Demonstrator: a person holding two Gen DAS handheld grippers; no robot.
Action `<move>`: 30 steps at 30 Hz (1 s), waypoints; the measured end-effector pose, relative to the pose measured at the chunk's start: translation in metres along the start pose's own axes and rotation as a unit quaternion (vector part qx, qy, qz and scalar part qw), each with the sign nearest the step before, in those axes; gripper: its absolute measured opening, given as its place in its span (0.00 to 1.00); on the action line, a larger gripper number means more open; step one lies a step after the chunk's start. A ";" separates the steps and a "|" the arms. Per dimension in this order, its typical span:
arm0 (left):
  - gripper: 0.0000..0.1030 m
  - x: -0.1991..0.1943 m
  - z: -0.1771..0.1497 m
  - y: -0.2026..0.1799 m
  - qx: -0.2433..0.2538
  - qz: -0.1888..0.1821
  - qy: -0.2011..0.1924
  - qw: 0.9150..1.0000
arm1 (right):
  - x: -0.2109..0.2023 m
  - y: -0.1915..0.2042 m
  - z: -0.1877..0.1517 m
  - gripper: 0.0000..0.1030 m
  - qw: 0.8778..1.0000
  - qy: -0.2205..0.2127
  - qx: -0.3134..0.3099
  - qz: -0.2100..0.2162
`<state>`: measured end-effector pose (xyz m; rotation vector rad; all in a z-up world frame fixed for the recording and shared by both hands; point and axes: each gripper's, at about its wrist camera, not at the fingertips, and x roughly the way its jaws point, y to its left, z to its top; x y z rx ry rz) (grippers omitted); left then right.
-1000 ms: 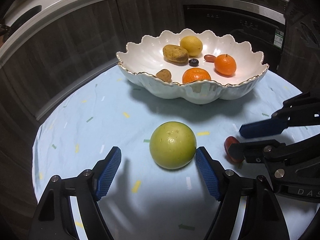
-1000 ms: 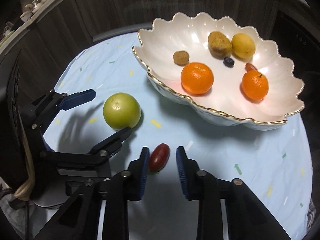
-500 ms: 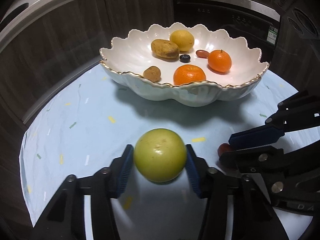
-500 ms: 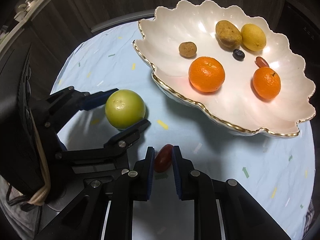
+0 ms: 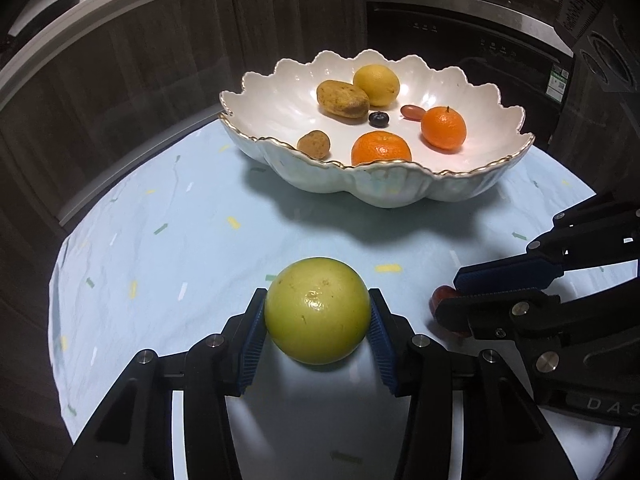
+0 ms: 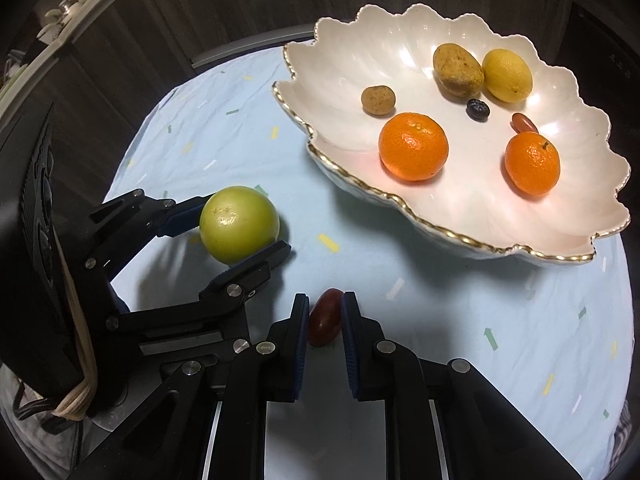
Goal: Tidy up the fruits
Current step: 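Grasp the green fruit with the left tool while the right tool grasps the red tomato, then lift and carry the green fruit and red tomato over the white bowl with both tools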
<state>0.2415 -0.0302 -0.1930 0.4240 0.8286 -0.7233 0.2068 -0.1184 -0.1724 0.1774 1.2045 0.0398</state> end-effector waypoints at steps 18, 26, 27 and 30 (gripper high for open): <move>0.46 -0.053 0.028 -0.023 -0.024 0.026 -0.021 0.999 | -0.070 -0.010 -0.002 0.17 0.997 -0.073 -0.005 0.008; 0.46 -0.064 0.047 -0.034 -0.037 0.035 -0.022 0.998 | -0.099 -0.028 0.000 0.16 0.995 -0.103 -0.001 0.004; 0.46 -0.065 0.050 -0.035 -0.039 0.037 -0.022 0.998 | -0.102 -0.030 0.001 0.16 0.994 -0.107 -0.001 0.003; 0.46 -0.067 0.059 -0.038 -0.046 0.039 -0.024 0.998 | -0.110 -0.035 0.003 0.16 0.993 -0.117 -0.001 -0.001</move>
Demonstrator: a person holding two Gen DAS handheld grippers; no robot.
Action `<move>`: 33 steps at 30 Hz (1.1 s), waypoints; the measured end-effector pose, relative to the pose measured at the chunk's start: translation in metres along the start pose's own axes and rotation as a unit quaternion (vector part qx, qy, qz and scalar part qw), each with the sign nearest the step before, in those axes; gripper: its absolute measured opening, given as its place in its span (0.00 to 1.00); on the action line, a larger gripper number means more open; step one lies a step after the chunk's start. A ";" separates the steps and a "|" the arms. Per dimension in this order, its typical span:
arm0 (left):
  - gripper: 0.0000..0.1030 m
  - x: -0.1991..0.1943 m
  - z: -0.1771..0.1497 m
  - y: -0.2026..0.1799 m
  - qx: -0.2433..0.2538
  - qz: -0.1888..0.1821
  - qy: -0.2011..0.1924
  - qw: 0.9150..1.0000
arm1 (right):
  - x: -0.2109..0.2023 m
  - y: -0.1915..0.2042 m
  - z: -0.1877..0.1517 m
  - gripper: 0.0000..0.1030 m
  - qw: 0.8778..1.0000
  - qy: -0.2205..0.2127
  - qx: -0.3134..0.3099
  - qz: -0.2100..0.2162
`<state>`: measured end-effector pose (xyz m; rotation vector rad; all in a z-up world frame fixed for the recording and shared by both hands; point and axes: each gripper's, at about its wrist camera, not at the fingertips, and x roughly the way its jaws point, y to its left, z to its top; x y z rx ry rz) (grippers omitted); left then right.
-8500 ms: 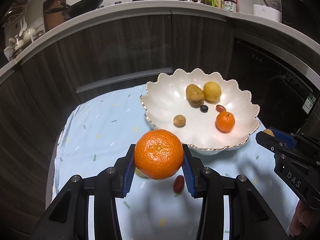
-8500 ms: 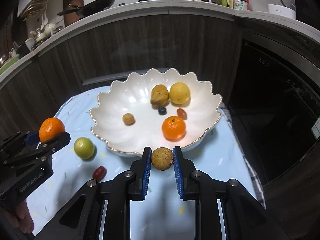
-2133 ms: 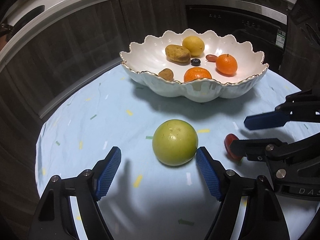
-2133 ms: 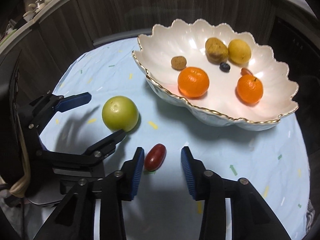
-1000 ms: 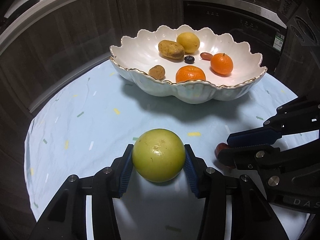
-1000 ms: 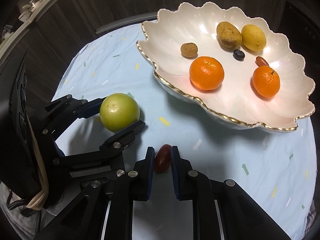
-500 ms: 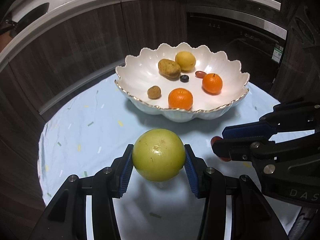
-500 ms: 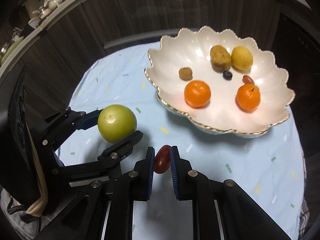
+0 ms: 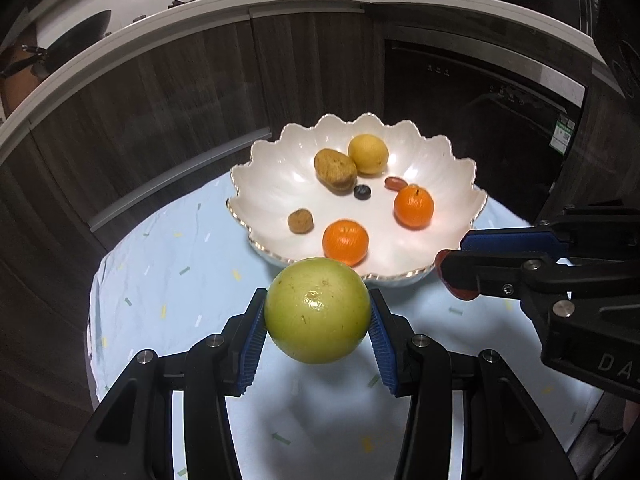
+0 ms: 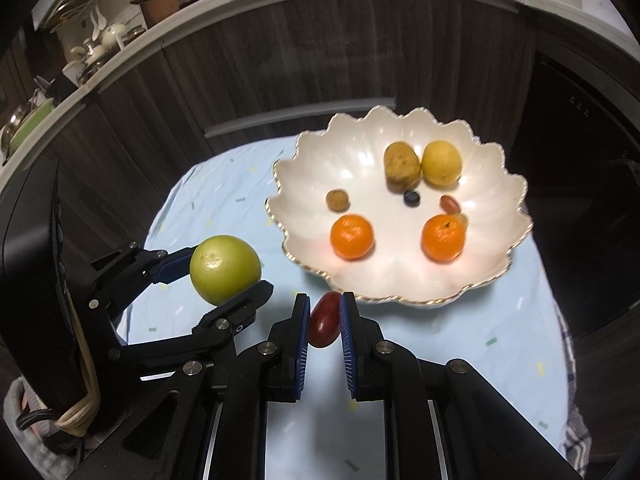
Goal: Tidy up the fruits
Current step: 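Lift and carry the green fruit and red tomato over the white bowl with both tools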
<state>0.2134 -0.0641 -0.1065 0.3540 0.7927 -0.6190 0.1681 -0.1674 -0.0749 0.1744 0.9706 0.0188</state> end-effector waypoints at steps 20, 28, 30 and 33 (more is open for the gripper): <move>0.46 0.004 0.050 -0.012 -0.069 0.030 0.010 0.997 | -0.027 -0.049 0.038 0.15 0.997 -0.064 -0.007 -0.032; 0.46 0.013 0.065 -0.011 -0.103 0.042 0.014 0.994 | -0.023 -0.067 0.052 0.10 0.996 -0.080 -0.009 -0.039; 0.46 0.017 0.069 -0.011 -0.105 0.044 0.012 0.993 | -0.018 -0.071 0.056 0.10 0.996 -0.083 -0.015 -0.039; 0.46 0.026 0.073 -0.012 -0.107 0.044 0.018 0.993 | -0.011 -0.078 0.062 0.10 0.996 -0.083 -0.015 -0.040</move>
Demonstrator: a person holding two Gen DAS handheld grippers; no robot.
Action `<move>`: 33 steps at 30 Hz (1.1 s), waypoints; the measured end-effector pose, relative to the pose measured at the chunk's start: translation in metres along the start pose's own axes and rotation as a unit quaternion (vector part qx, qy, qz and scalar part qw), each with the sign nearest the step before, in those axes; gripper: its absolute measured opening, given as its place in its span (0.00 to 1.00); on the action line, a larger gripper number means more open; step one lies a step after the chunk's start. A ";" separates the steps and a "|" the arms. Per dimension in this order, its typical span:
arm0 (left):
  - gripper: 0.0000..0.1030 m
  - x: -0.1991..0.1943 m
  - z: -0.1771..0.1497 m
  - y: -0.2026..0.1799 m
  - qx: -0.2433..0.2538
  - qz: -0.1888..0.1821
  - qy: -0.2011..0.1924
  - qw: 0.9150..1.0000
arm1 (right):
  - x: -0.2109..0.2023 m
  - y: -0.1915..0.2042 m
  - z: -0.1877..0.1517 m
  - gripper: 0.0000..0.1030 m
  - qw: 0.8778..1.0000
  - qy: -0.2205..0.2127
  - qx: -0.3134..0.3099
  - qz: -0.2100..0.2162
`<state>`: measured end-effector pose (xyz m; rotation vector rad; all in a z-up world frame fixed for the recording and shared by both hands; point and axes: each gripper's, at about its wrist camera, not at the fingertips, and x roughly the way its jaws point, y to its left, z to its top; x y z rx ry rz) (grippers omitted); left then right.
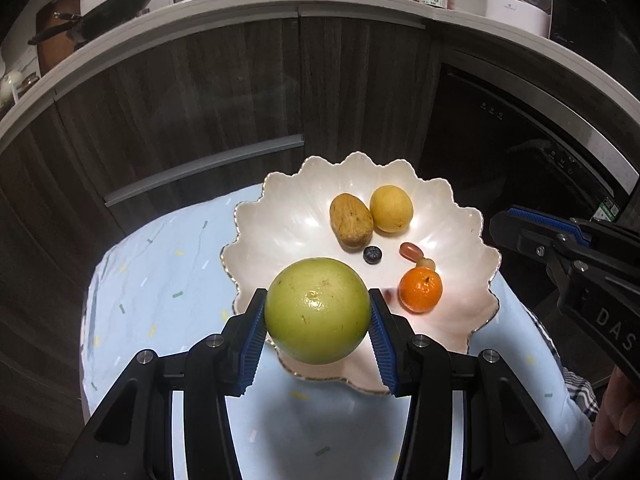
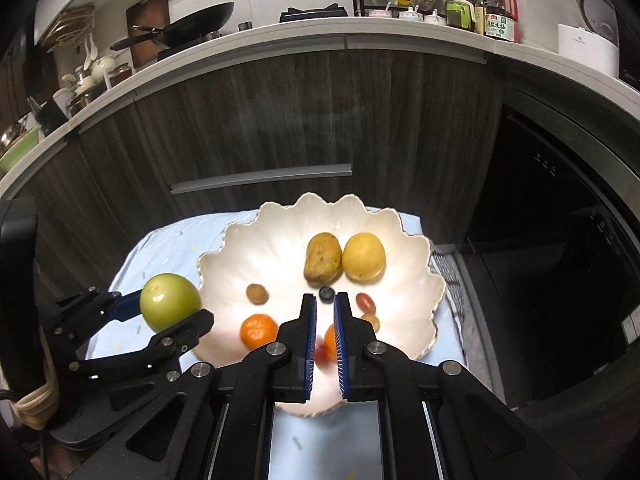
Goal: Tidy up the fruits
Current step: 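Lift and carry the green fruit and red tomato over the white bowl with both tools, then open both tools to drop the green fruit and red tomato into the bowl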
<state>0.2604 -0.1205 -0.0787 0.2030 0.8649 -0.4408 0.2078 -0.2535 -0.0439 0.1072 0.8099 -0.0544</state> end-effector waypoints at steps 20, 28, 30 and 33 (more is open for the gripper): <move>0.46 0.026 0.010 -0.009 0.007 0.005 0.012 1.000 | 0.013 -0.012 0.005 0.10 1.000 -0.006 -0.001 -0.005; 0.73 0.029 0.009 -0.011 0.006 0.012 0.006 1.000 | 0.018 -0.015 0.004 0.10 1.000 -0.003 0.001 -0.005; 0.74 0.024 0.011 -0.011 0.010 0.020 -0.007 1.000 | 0.019 -0.015 0.003 0.10 1.000 -0.003 0.003 -0.004; 0.74 0.022 0.014 -0.010 0.012 0.024 -0.010 1.000 | 0.020 -0.016 0.002 0.10 1.000 -0.003 0.005 -0.003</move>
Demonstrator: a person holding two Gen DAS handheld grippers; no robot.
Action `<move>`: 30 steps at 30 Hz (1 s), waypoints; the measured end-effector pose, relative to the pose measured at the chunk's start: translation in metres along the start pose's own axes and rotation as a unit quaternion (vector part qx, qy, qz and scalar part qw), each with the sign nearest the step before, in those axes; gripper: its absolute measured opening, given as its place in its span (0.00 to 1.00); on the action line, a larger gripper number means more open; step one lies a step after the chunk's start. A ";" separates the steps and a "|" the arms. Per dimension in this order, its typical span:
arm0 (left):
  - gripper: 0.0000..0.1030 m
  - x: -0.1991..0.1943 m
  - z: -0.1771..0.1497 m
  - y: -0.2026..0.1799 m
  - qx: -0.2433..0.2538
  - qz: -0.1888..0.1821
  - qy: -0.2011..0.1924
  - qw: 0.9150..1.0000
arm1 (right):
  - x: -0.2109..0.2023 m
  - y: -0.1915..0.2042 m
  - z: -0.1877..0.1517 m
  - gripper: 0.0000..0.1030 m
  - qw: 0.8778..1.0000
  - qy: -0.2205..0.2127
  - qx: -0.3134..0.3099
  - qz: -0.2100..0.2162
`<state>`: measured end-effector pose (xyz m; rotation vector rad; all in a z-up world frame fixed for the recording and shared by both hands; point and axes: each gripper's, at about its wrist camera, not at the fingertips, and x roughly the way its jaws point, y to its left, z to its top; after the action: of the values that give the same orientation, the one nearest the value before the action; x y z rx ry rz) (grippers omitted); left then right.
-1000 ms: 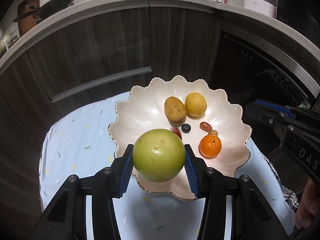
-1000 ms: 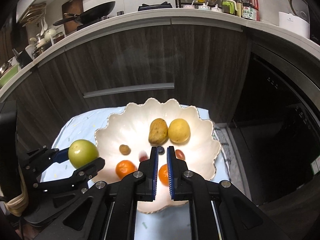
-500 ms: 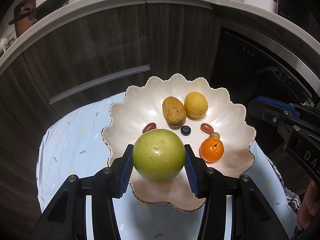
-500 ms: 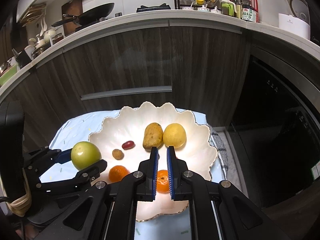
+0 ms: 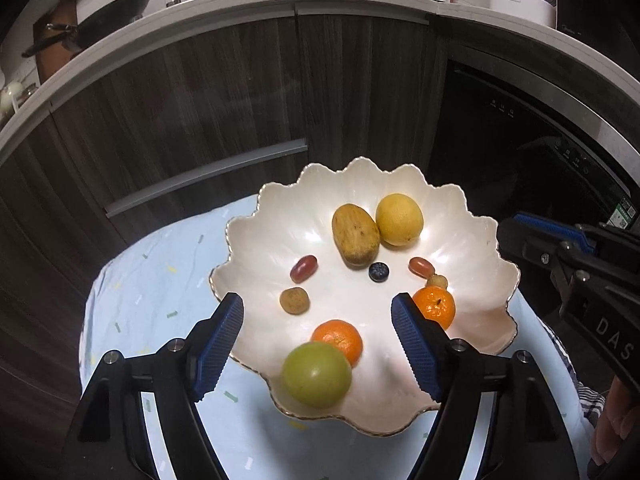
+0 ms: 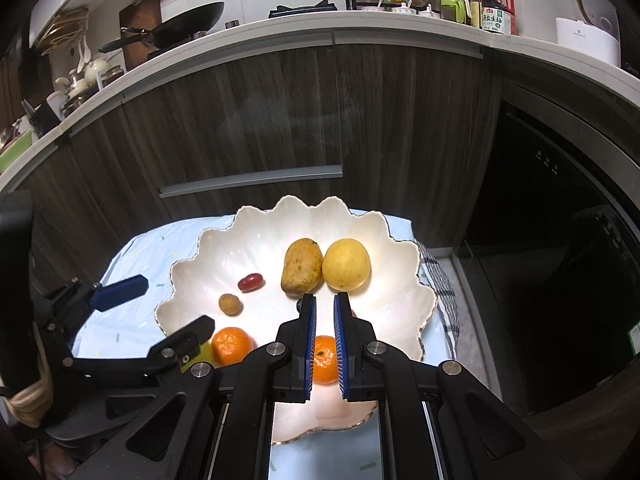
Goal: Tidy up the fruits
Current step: 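Open both tools to drop the green fruit and red tomato into the bowl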
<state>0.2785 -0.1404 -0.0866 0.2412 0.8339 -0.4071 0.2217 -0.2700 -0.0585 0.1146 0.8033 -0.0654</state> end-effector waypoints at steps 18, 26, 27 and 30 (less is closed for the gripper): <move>0.81 -0.015 0.000 0.005 -0.012 0.017 -0.004 1.000 | -0.015 0.000 -0.002 0.13 1.000 -0.013 0.005 -0.005; 0.82 -0.039 0.000 0.005 -0.015 0.027 -0.015 0.999 | -0.036 0.002 -0.002 0.17 1.000 -0.028 0.005 -0.004; 0.83 -0.042 0.000 0.005 -0.015 0.029 -0.017 0.999 | -0.040 0.003 -0.003 0.20 1.000 -0.030 0.006 -0.005; 0.83 -0.052 -0.002 0.005 -0.015 0.034 -0.021 0.999 | -0.049 0.003 -0.004 0.24 0.999 -0.038 0.006 -0.006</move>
<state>0.2481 -0.1225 -0.0480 0.2321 0.7876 -0.3351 0.1852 -0.2657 -0.0261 0.1183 0.7283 -0.0858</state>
